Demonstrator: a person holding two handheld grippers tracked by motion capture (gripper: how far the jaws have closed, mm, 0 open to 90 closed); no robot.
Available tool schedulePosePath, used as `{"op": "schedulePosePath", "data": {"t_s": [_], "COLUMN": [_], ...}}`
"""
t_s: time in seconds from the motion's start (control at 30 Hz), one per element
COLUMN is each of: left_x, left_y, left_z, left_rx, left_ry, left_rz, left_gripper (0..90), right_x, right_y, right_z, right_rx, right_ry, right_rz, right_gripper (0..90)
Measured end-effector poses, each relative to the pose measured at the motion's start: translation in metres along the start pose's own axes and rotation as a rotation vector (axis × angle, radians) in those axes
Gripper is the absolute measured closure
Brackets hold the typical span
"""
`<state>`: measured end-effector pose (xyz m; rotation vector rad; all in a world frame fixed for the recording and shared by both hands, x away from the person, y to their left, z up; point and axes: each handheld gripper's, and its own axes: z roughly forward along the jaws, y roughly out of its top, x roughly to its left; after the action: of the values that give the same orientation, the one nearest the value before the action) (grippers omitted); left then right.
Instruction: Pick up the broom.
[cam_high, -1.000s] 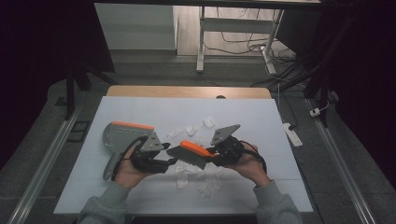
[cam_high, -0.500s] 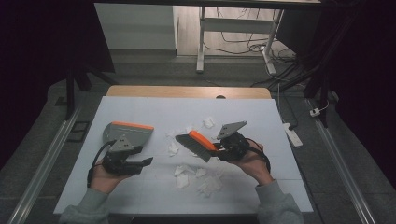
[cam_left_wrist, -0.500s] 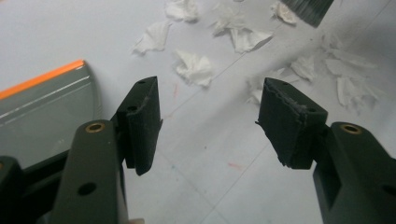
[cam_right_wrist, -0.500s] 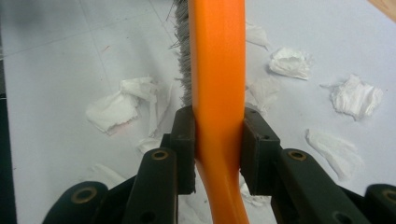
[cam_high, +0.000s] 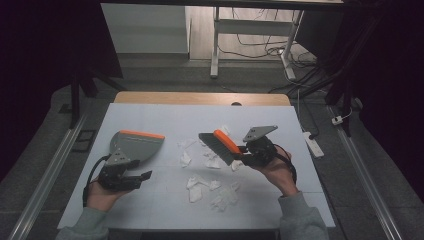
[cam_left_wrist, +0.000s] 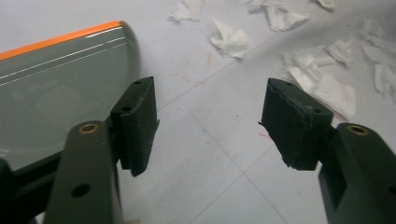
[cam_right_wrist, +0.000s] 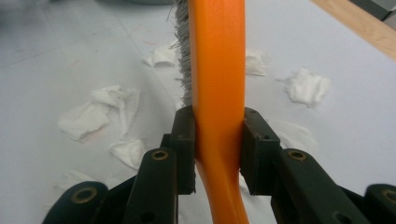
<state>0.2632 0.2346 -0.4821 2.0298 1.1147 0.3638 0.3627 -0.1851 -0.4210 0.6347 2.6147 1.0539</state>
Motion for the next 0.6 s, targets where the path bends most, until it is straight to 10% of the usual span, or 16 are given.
{"op": "schedulePosePath", "data": {"t_s": [0.6], "left_x": [0.002], "left_y": [-0.007], "left_z": [0.008], "left_rx": [0.029], "left_ry": [0.013], "left_rz": [-0.027], "left_gripper": [29.2], "right_x": [-0.032], "right_y": [-0.015], "right_z": [-0.017], "right_rx": [-0.014], "right_ry": [-0.127], "right_rz": [0.117], "right_gripper": [69.3]}}
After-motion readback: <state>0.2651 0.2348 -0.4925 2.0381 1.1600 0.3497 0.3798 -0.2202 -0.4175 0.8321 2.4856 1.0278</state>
